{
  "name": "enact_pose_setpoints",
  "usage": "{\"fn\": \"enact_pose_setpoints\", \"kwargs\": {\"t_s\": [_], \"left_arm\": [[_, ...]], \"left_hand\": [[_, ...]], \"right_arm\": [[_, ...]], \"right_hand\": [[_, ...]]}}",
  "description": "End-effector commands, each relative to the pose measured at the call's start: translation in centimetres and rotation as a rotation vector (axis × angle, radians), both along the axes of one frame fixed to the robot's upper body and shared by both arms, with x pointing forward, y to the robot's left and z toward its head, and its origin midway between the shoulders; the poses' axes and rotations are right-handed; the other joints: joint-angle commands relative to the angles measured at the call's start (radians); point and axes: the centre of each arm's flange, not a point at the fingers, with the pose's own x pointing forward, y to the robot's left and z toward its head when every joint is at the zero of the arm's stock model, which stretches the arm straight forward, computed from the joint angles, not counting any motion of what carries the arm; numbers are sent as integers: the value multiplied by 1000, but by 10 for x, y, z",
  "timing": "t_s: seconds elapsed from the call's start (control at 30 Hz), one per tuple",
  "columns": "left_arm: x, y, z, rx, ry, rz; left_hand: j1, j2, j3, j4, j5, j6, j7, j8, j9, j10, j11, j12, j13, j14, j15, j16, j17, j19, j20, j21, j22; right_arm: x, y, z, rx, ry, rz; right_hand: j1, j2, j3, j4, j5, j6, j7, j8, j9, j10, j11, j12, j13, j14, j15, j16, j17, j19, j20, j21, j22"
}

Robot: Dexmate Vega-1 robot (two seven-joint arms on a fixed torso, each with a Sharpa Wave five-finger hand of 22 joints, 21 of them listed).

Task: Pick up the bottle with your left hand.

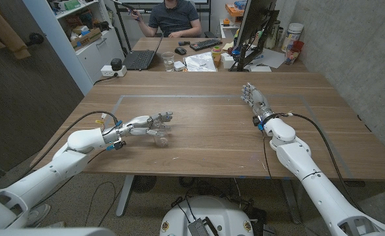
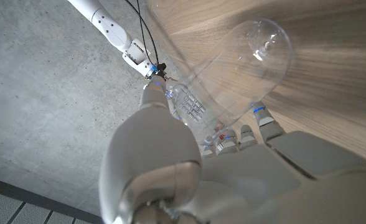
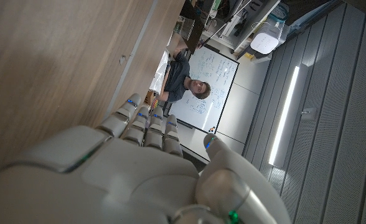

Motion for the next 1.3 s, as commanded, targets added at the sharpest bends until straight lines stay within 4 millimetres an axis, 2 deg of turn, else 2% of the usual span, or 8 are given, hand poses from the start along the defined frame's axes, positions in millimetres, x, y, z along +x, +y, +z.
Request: {"fn": "enact_pose_setpoints", "kwargs": {"t_s": [0.03,0.27,0.33,0.47,0.63,0.83,1.0,1.3], "left_arm": [[-5,0,-4,-11,-106,96],[-8,-3,-3,-97,-138,104],[-9,-3,-3,-117,-154,115],[-9,-3,-5,-156,-137,107],[-11,-4,-8,-182,-134,130],[-13,-4,-8,-190,-129,130],[-14,-2,-8,-212,-148,144],[-14,-1,-5,-216,-138,134]], "left_hand": [[112,30,59,-13,-110,-375,-35,21,4,-232,-29,34,3,12,-35,16,1,127,-28,22,2],[318,4,154,-21,-246,-212,-112,39,2,33,-96,110,0,273,-165,49,2,382,-130,83,7],[369,1,177,-19,-249,-139,-134,53,2,128,-168,134,-3,374,-204,71,8,460,-156,120,13],[403,1,199,-10,-253,-58,-122,62,3,272,-208,170,-6,529,-279,103,16,577,-219,196,26],[400,-10,215,0,-260,101,111,90,5,496,-218,207,-11,726,-356,133,20,658,-257,323,44],[393,-11,234,2,-263,364,181,161,10,656,-165,222,-11,873,-388,151,20,666,-269,411,33],[381,-11,248,4,-265,542,146,203,15,734,-173,232,-12,944,-390,156,20,674,-270,453,17],[354,-1,260,16,-264,656,89,227,19,770,-196,226,-14,993,-389,155,19,677,-272,474,7]], "right_arm": [[-1,4,1,-5,-8,16],[-5,3,3,-14,-13,17],[-6,1,2,-12,-14,16],[-8,0,1,-15,-12,17],[-9,0,2,-23,-12,16],[-9,3,2,-21,-19,24],[-10,2,2,-18,-17,23],[-10,2,3,-15,-22,25]], "right_hand": [[-11,48,-2,5,5,3,6,1,5,18,3,7,6,14,-1,5,1,9,-4,3,5],[-12,47,-2,3,5,2,10,1,5,28,6,9,6,24,1,7,0,12,-2,3,5],[-12,47,-2,3,5,3,10,1,5,30,6,10,6,25,1,6,0,12,-2,3,5],[-13,46,-2,2,5,3,10,1,5,31,6,10,7,27,2,6,0,13,-2,2,5],[-13,46,-1,2,5,3,10,1,5,35,10,10,7,30,2,6,-1,13,0,2,5],[-14,45,-1,1,6,3,11,1,5,38,11,11,7,33,1,5,-1,14,-1,1,4],[-14,45,-1,0,6,3,11,1,5,39,7,10,7,35,1,4,-1,14,-2,0,4],[-14,45,0,-1,6,2,11,1,5,41,9,10,8,38,2,3,-2,14,-1,0,4]]}}
